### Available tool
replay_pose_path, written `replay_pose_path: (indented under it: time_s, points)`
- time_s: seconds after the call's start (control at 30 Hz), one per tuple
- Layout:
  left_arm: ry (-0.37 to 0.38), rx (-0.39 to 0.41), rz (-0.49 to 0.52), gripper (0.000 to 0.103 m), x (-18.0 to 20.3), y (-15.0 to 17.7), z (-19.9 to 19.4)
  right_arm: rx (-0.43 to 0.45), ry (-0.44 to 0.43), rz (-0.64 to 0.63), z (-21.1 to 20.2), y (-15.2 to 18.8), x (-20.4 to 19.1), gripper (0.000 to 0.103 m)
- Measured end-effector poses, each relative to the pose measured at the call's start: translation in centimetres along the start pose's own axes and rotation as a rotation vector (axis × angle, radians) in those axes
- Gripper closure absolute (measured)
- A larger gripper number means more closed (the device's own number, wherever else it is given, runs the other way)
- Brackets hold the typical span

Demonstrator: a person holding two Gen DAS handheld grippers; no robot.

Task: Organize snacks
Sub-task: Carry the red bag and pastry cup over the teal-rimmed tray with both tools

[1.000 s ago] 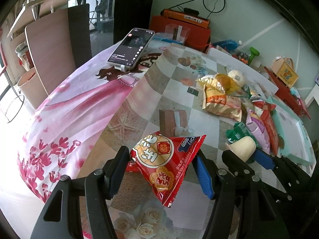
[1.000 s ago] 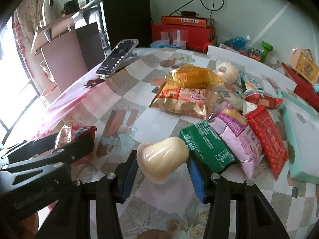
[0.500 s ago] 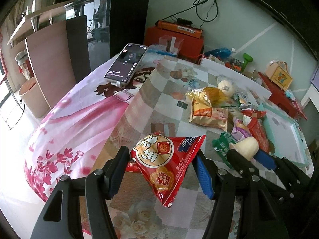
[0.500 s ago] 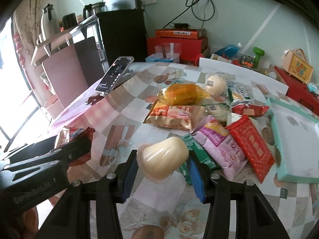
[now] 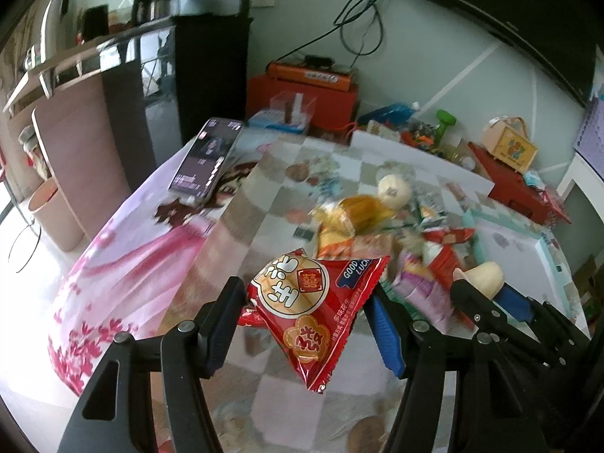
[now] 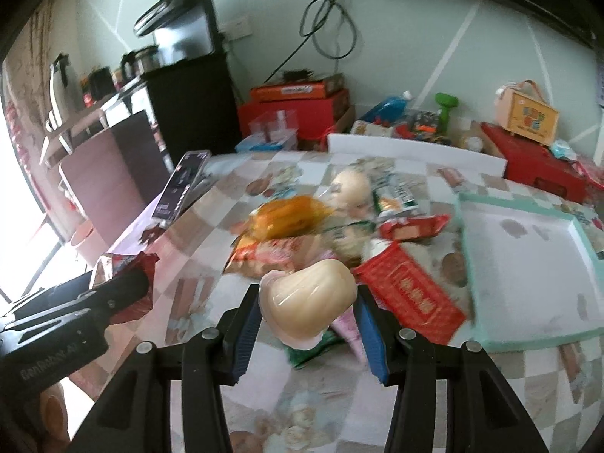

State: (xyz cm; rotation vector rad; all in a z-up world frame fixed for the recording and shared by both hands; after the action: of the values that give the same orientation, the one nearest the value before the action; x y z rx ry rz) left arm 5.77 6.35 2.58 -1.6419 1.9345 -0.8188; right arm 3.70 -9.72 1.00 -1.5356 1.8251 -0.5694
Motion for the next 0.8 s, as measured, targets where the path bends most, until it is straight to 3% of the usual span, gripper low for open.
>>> replay_pose_path:
  time_s: [0.4,0.8]
  points:
    - [0.095,0.063,0.087,0.037,7.6,-5.3,0.8,0.099,0.098,0.139,-2.1,-5.0,7.4,0.051]
    - [0.199,0.053,0.217,0.037,17.1,-7.5,3.9,0.160,0.256,0.345,-3.4,-7.2,18.8,0.051]
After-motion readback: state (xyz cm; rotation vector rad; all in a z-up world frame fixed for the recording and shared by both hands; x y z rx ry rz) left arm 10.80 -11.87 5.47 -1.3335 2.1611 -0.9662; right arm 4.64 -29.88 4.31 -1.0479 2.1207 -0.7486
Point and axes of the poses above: each gripper's, at about its wrist camera, not at the fingertips, and z roughly the way its jaws point, x to its right, y to its underside, the point moved 3 cm from there along z, roughly the way its jaws point, and after that the axes turned 9 degrees about z, right-handed, at the moved point
